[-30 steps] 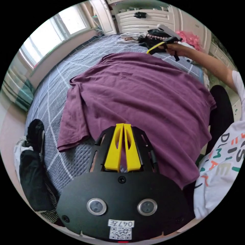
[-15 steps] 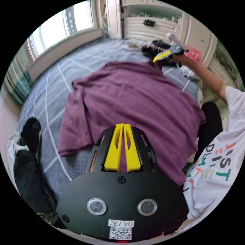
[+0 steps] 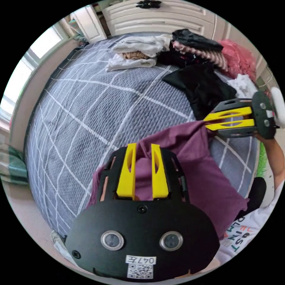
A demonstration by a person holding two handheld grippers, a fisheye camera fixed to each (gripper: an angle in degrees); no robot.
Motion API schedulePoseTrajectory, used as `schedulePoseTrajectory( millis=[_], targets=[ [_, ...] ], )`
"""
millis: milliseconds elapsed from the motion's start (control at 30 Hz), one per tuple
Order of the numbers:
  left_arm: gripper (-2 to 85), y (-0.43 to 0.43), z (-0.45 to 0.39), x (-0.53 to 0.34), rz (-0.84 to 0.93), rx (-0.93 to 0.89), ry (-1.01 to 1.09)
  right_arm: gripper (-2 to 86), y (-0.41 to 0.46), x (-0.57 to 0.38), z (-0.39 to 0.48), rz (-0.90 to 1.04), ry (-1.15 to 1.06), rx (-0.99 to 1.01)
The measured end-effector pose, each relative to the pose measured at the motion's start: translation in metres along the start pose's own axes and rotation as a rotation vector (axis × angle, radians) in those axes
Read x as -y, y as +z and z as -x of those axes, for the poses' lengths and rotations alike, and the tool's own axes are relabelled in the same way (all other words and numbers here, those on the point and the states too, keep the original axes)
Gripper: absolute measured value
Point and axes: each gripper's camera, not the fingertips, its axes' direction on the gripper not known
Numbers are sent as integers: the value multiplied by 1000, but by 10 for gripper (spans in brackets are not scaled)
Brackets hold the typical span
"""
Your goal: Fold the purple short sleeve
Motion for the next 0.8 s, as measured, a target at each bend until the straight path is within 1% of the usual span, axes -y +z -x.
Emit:
schedulePoseTrajectory(
  millis=[67, 133, 167, 200, 300, 333, 400, 467, 533, 567, 600, 667, 700, 733, 800],
  targets=[
    [100, 21, -1, 14, 92, 29, 45, 26, -10, -15, -1, -82, 1, 0],
    [88, 24, 3, 20, 59, -11, 65, 37, -20, -27, -9, -132, 34, 35],
    [71, 24, 8, 23, 56, -55, 56, 42, -23, -34, -13, -142, 46, 57],
    [36, 26, 11, 25, 64, -95, 76, 42, -24, -37, -14, -140, 47, 72],
    [6, 17, 9, 23, 52, -55, 139, 23, -17, -47, -9, -112, 33, 120],
    [4, 14, 7, 23, 44, -38, 151, 13, -12, -50, -3, -94, 24, 96],
    [1, -6, 9, 18, -56, 16, 130, 5, -15, -55, 6, -107, 16, 3],
    [1, -16, 18, 15, -129, 32, 60, 4, -37, -63, 16, -218, 15, -160],
    [3, -15, 25, 13, -153, 36, -2, 10, -48, -65, 21, -276, 4, -275],
    [7, -7, 29, 13, -139, 52, -42, 21, -46, -62, 18, -258, 10, -282],
    [13, 3, 31, 14, -105, 64, -77, 26, -43, -59, 14, -231, 17, -249],
    [26, 17, 36, 12, -68, 53, -125, 45, -30, -55, -15, -141, 117, -79],
    [38, 20, 40, 10, -64, 36, -147, 47, -30, -57, -22, -146, 151, -43],
    [45, 20, 42, 9, -65, 31, -154, 45, -36, -64, -33, -193, 219, 0],
    [68, 12, 54, 4, -63, -14, -169, 34, -52, -77, -37, -280, 281, -15]
  ],
)
